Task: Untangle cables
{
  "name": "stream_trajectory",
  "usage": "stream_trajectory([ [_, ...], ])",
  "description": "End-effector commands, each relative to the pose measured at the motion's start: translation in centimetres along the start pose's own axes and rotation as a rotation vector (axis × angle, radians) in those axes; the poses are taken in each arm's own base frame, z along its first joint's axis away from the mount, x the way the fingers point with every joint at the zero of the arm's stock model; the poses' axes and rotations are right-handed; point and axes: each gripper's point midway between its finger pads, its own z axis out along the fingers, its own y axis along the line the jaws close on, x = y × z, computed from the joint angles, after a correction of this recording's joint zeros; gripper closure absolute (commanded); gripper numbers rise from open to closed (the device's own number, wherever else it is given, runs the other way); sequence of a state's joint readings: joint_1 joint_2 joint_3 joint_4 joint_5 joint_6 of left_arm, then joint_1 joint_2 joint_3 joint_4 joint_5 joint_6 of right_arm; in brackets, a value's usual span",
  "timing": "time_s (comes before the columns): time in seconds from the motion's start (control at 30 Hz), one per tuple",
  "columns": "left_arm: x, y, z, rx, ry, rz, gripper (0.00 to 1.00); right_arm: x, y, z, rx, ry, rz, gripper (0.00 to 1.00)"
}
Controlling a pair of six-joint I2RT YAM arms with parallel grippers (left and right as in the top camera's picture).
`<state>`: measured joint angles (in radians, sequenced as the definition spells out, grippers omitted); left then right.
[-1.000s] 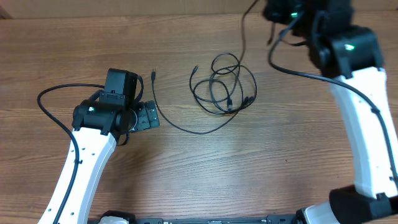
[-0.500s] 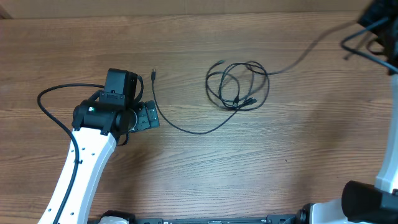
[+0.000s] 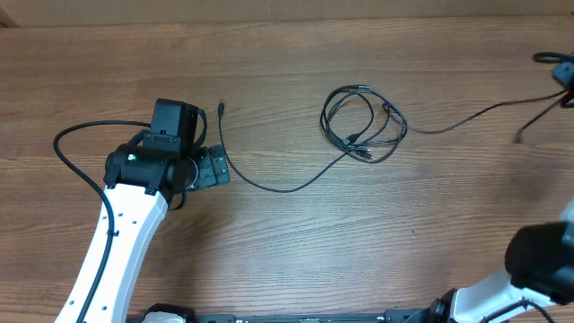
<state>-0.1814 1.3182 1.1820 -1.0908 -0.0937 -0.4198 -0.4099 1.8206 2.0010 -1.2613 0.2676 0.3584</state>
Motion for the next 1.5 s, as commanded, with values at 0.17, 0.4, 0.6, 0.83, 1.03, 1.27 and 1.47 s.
stream_trajectory([
  [0.17, -0.1, 0.0, -0.2, 0.009, -0.009, -0.011, 0.00, 2.4, 6.7, -0.8, -0.328, 0.113, -0.131, 0.37],
  [0.4, -0.1, 0.0, -0.2, 0.009, -0.009, -0.011, 0.00, 7.6, 13.6, -4.5, -0.652, 0.207, -0.446, 0.23],
  [0.6, 0.0, 0.0, -0.2, 0.011, -0.008, -0.011, 0.00, 13.2, 16.8, -4.9, -0.678, 0.235, -0.732, 0.18],
  [0.83, 0.0, -0.1, -0.2, 0.012, -0.008, -0.011, 0.00, 20.4, 19.4, -2.1, -0.679, 0.302, -0.879, 0.15],
  [1.03, 0.0, -0.1, -0.2, 0.012, -0.008, -0.011, 0.01, 25.4, 21.5, 0.4, -0.708, 0.280, -0.957, 0.15],
  [1.27, 0.0, -0.1, -0.2, 0.012, -0.007, -0.011, 0.00, 29.0, 22.7, 3.7, -0.704, 0.197, -0.973, 0.21],
  [1.47, 0.0, -0.1, -0.2, 0.013, -0.007, -0.011, 0.01, 30.3, 22.6, 5.4, -0.720, 0.168, -0.946, 0.37],
])
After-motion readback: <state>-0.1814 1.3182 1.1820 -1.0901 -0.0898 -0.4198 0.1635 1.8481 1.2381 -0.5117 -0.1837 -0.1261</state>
